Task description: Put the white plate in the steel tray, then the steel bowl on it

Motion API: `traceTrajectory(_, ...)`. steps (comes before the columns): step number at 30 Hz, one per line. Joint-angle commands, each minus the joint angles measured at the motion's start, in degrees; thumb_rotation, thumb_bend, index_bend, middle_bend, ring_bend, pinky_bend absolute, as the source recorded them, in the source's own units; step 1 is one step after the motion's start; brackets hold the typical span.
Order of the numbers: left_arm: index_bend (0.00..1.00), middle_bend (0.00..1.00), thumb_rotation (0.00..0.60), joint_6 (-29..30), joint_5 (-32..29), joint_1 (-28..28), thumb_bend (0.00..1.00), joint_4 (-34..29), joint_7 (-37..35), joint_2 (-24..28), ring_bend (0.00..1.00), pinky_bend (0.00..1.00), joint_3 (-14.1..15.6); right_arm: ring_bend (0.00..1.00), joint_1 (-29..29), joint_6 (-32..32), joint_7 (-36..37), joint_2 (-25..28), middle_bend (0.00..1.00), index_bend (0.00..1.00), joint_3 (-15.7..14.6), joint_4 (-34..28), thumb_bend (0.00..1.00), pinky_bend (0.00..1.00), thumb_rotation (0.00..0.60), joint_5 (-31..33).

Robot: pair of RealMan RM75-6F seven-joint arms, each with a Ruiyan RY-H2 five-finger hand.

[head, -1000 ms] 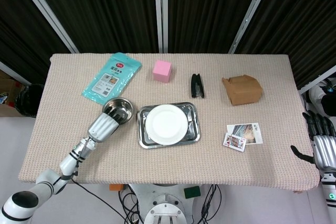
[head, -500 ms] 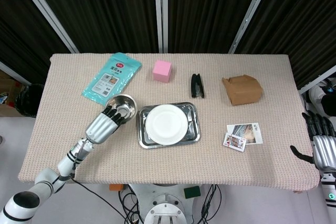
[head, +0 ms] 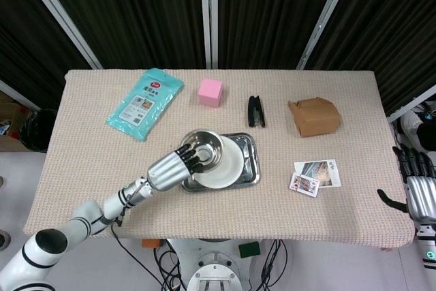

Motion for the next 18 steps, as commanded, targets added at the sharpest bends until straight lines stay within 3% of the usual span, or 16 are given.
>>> traceTrajectory(1, 0.74, 0.76, 0.600, -5.4, 0.9, -3.3, 0.50, -2.0, 1.0, -0.9, 0.45, 0.42, 0.5, 0.00, -0.1, 0.1, 0.2, 0.1, 0.00, 0.00, 0.1, 0.0, 0.18, 0.00, 0.600, 0.1)
traceTrajectory(18, 0.74, 0.76, 0.600, -12.1, -1.0, -5.5, 0.50, 8.6, -4.8, -7.2, 0.45, 0.42, 1.0, 0.00, -0.3, 0.0, 1.3, 0.2, 0.00, 0.00, 0.4, 0.7, 0.18, 0.00, 0.600, 0.7)
